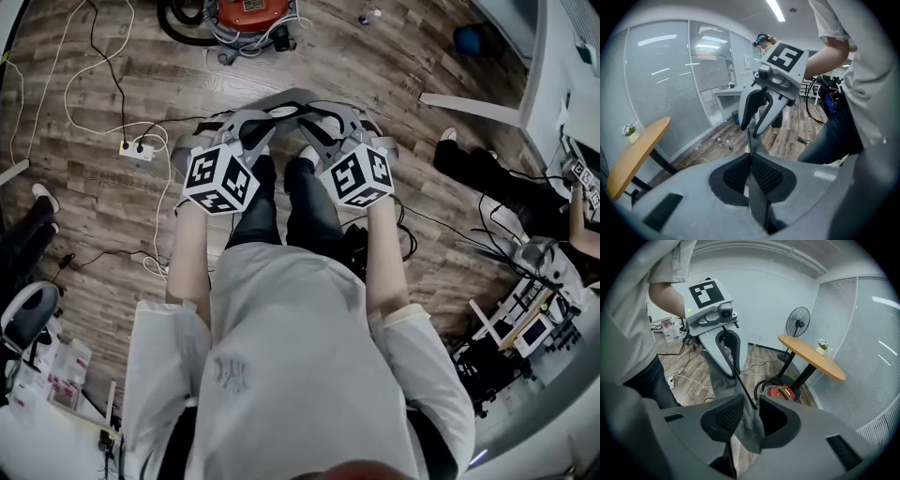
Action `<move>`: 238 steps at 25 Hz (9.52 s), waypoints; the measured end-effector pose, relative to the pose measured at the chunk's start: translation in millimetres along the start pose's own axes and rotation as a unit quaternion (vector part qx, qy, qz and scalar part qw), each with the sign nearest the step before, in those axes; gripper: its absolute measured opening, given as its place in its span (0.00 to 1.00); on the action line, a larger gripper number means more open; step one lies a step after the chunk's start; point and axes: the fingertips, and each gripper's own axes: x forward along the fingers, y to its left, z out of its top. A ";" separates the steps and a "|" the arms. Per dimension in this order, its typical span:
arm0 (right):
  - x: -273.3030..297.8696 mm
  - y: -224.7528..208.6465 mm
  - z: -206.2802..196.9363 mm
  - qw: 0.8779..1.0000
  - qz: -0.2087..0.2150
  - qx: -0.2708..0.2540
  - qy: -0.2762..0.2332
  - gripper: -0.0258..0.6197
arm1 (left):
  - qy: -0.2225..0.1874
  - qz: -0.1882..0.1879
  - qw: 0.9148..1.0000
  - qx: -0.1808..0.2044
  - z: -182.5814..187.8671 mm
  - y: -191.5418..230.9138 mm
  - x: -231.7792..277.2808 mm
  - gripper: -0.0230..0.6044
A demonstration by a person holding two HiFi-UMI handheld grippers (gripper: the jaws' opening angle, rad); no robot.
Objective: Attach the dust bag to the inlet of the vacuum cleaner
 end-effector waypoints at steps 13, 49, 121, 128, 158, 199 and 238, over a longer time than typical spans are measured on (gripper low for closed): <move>11.1 -33.3 -30.5 0.998 0.046 -0.035 0.018 0.08 | 0.021 0.026 0.999 -0.033 5.8 31.6 42.6 0.09; 126.3 -124.7 -121.5 0.998 0.049 -0.018 0.025 0.08 | 0.051 0.035 0.994 -0.086 -52.7 126.0 176.7 0.09; 321.2 -101.9 -253.2 0.992 0.105 0.027 0.060 0.08 | 0.089 0.032 0.986 -0.138 -220.3 139.2 329.2 0.09; 320.3 -107.1 -257.8 0.993 0.098 0.020 0.063 0.07 | 0.086 0.037 0.986 -0.136 -217.4 141.9 335.2 0.09; 330.7 -125.1 -258.5 0.992 0.111 -0.012 0.064 0.07 | 0.084 0.050 0.984 -0.148 -218.2 159.5 341.2 0.09; 344.1 -136.5 -254.9 0.990 0.126 -0.010 0.069 0.09 | 0.080 0.050 0.981 -0.169 -225.3 171.4 343.0 0.10; 330.0 -149.0 -235.1 0.992 0.093 0.071 0.048 0.25 | 0.050 0.085 0.965 -0.241 -212.6 180.5 322.0 0.32</move>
